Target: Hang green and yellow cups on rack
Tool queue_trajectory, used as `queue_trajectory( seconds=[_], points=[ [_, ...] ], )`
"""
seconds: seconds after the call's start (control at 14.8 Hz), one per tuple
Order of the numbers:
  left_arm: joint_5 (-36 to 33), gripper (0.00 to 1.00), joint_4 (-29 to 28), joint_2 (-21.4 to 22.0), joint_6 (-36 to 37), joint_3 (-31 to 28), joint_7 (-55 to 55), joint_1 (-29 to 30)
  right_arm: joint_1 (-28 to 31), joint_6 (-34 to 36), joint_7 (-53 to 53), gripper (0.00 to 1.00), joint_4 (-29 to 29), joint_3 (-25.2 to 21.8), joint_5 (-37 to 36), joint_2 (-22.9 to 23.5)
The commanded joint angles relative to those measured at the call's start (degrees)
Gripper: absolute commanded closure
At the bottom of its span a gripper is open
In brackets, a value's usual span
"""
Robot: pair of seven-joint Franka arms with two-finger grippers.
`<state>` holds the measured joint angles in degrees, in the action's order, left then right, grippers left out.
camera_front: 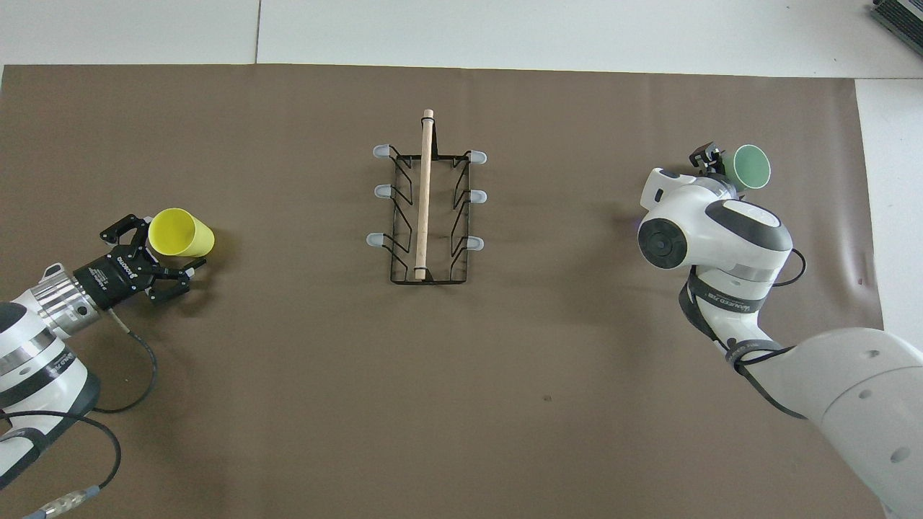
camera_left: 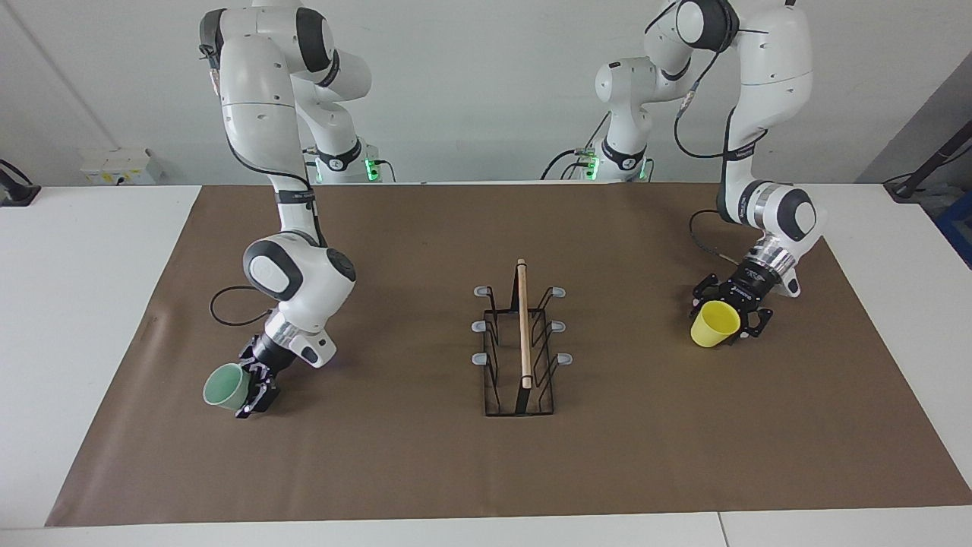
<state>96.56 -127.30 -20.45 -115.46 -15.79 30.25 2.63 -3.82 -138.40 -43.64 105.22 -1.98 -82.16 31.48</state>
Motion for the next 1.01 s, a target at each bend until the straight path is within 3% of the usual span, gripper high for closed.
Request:
queue_trajectory(
  seconds=[0.0,0.07,0.14,0.27,0.54,0.95],
  points=[
    [2.2,0.0,-0.8,0.0,-1.4,-0.6,-1.1,-2.0,0.8,-0.5,0.9,1.0,0.5,0.5,-2.5,-0.3],
    [2.2,0.01,-0.8,0.0,-1.4,-0.6,-1.1,-2.0,0.9,-0.6,0.8,1.0,0.5,0.5,-2.7,-0.3],
    [2.2,0.16,-0.8,0.0,-1.4,-0.6,-1.2,-2.0,0.9,-0.6,0.7,1.0,0.3,0.5,-2.9,-0.3],
    [2.3,1.0,-0.8,0.0,-1.8,-0.6,-2.1,-2.0,0.9,-0.2,0.0,1.0,0.0,0.5,-2.8,-0.4],
    [1.1,1.0,2.0,0.1,-1.5,-1.0,-4.3,-2.1,0.0,2.0,-1.1,1.0,-1.4,0.7,2.4,-1.1],
    [-19.0,1.0,11.5,0.7,-1.9,-1.3,0.4,-1.7,-0.7,2.9,-1.3,1.0,-1.5,2.2,14.8,-4.9]
  ],
)
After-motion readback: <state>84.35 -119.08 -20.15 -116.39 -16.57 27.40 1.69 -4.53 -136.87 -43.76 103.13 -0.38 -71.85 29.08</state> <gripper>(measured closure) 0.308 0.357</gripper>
